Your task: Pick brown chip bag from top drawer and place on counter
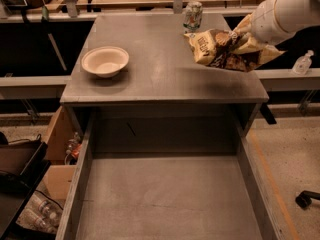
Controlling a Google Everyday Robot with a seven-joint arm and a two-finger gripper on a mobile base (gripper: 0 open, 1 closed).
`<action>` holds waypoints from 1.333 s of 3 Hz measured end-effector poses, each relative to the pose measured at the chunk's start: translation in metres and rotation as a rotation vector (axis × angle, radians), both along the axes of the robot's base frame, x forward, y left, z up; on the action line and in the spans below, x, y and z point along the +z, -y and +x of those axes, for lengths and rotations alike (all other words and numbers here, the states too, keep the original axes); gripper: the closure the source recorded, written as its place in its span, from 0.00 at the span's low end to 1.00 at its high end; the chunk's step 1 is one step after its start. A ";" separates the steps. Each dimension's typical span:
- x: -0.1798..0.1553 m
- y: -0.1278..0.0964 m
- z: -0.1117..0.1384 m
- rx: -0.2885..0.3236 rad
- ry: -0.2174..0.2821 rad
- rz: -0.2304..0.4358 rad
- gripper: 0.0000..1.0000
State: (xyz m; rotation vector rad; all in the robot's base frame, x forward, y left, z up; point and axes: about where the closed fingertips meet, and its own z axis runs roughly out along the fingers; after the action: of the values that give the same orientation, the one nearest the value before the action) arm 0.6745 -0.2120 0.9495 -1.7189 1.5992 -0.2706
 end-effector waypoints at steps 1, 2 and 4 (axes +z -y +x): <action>0.002 -0.001 0.003 -0.003 0.009 0.002 0.83; 0.000 -0.003 0.003 0.000 0.006 0.002 0.59; -0.004 -0.007 0.005 0.007 -0.001 0.002 0.05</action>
Offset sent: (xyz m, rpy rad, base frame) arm 0.0031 0.0009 0.0015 0.0026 -0.0099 -0.0035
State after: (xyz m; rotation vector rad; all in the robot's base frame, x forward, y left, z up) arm 0.6793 -0.2046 0.9450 -1.7231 1.5929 -0.2639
